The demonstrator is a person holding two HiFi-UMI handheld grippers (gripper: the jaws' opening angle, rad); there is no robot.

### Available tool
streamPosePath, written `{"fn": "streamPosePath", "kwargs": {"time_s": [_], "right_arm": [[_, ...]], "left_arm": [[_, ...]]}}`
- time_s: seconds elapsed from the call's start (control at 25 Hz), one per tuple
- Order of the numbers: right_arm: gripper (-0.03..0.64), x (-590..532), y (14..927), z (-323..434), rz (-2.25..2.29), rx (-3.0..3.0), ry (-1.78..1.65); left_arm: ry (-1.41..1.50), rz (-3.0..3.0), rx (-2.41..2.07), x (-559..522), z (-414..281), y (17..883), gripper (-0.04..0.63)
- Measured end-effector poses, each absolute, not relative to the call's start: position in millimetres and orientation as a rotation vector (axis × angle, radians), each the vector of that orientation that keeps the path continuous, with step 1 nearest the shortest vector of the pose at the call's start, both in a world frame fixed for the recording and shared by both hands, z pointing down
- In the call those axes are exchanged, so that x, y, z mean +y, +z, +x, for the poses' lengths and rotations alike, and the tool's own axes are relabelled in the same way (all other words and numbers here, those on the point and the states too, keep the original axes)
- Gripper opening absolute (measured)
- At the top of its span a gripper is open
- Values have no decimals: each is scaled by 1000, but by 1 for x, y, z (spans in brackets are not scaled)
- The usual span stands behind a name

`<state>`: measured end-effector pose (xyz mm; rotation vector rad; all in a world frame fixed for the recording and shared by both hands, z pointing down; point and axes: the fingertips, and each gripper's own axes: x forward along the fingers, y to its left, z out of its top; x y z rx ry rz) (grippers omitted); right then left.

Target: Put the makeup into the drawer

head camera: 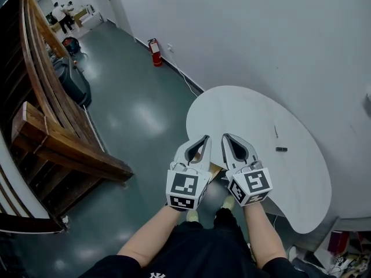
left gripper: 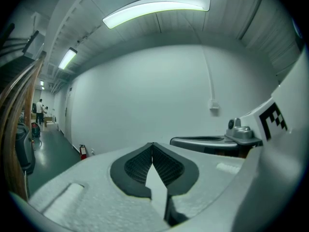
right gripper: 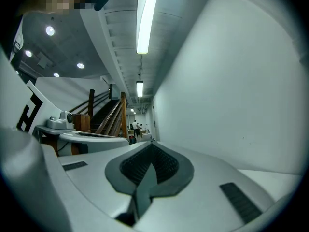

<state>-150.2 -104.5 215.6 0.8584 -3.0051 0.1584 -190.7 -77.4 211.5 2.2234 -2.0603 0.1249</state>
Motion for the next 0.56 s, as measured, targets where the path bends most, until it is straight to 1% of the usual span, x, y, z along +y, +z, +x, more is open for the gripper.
{"fn": "streamPosePath", "kwargs": {"time_s": [0.56], "right_arm": [[14,-102,210,-135,908,-2993,131]], "left_arm": [[89,2265,-2047,-78,-175,200,12]]}}
